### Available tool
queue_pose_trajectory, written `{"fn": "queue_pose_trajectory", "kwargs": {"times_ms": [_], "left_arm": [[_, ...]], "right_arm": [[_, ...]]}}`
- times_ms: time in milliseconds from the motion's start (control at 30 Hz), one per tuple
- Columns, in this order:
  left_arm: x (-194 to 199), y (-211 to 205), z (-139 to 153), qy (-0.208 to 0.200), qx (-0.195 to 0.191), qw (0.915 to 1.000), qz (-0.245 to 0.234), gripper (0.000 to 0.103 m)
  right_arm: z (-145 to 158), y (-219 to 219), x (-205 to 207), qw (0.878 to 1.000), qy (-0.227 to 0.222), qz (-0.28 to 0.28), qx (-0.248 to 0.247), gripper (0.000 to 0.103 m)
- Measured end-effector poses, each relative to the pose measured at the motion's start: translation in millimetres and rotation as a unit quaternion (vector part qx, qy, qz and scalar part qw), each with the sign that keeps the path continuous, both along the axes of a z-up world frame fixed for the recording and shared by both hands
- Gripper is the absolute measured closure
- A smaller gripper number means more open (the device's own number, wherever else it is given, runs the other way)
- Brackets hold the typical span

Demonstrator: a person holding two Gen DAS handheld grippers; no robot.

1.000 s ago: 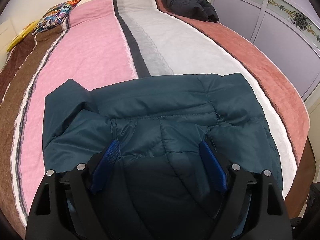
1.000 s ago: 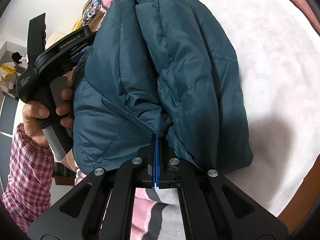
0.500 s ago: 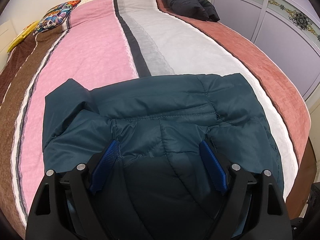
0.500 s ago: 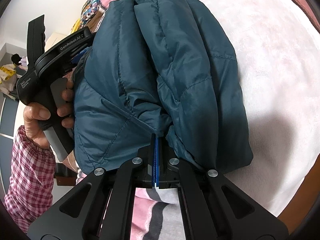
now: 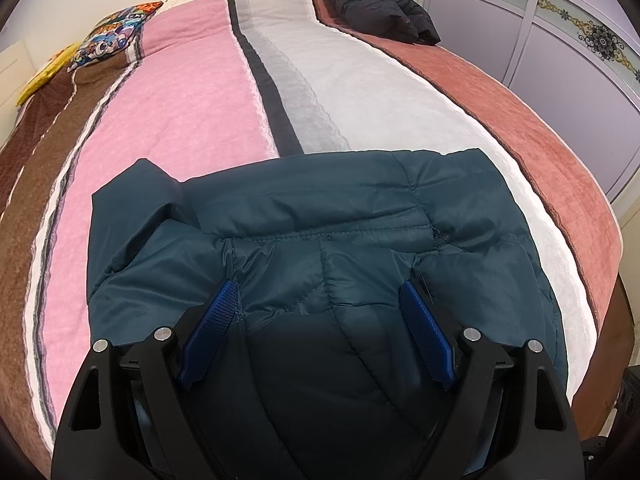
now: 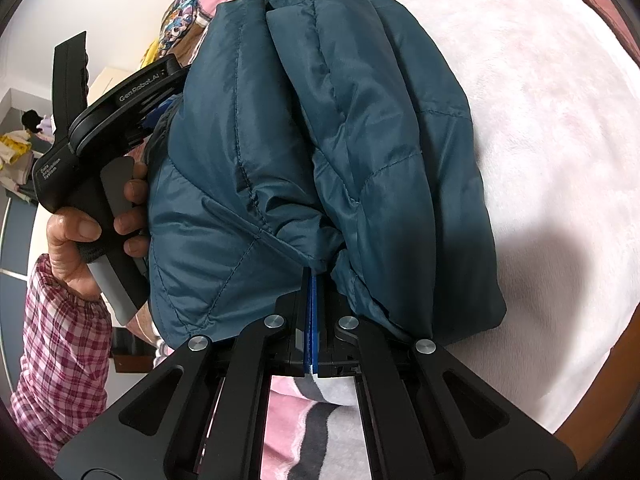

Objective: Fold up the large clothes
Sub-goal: 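Lift the teal jacket bundle with both grippers and roll it over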

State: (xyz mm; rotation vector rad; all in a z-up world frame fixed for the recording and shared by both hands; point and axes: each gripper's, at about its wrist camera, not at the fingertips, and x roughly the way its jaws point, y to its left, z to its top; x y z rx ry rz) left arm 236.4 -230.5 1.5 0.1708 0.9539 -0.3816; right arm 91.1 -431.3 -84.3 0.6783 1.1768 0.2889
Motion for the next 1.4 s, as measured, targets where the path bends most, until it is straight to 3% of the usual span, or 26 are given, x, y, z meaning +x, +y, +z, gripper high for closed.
{"fn": "queue_pose_trajectory", "kwargs": {"times_ms": [133,367,433,500,600,733,1033,1233,1400], "left_arm": [[-2,5,15,-0.016,-0.002,0.9999,-0.006,0.024],[-19,55,72,-0.051,-0.054,0.9972,0.002,0.025],[-25,77,80,-0.050,-0.068,0.9964,0.010,0.025],[-32,93,82,-0.047,-0.073,0.9960,0.020,0.025],[-46,115,76,-0.034,-0.086,0.9952,0.032,0.025],[-63,139,56,0.012,-0.121,0.9914,0.048,0.024],[-89,167,21,0.080,-0.197,0.9750,0.065,0.023],[-92,172,4,0.106,-0.220,0.9670,0.072,0.023],[-93,166,2,0.104,-0.229,0.9661,0.057,0.023]], "right_arm": [[6,1,-1,1.000,0.001,0.002,-0.002,0.103],[45,-8,-10,0.999,-0.048,0.009,-0.013,0.095],[57,-18,-13,0.997,-0.067,-0.009,-0.023,0.076],[67,-32,-13,0.995,-0.085,-0.031,-0.032,0.066],[73,-52,-9,0.993,-0.092,-0.058,-0.040,0.064],[69,-71,4,0.993,-0.081,-0.082,-0.040,0.052],[44,-80,32,0.996,-0.045,-0.076,-0.006,0.035],[37,-79,39,0.996,-0.039,-0.078,0.009,0.033],[35,-82,43,0.996,-0.038,-0.080,0.017,0.033]]}}
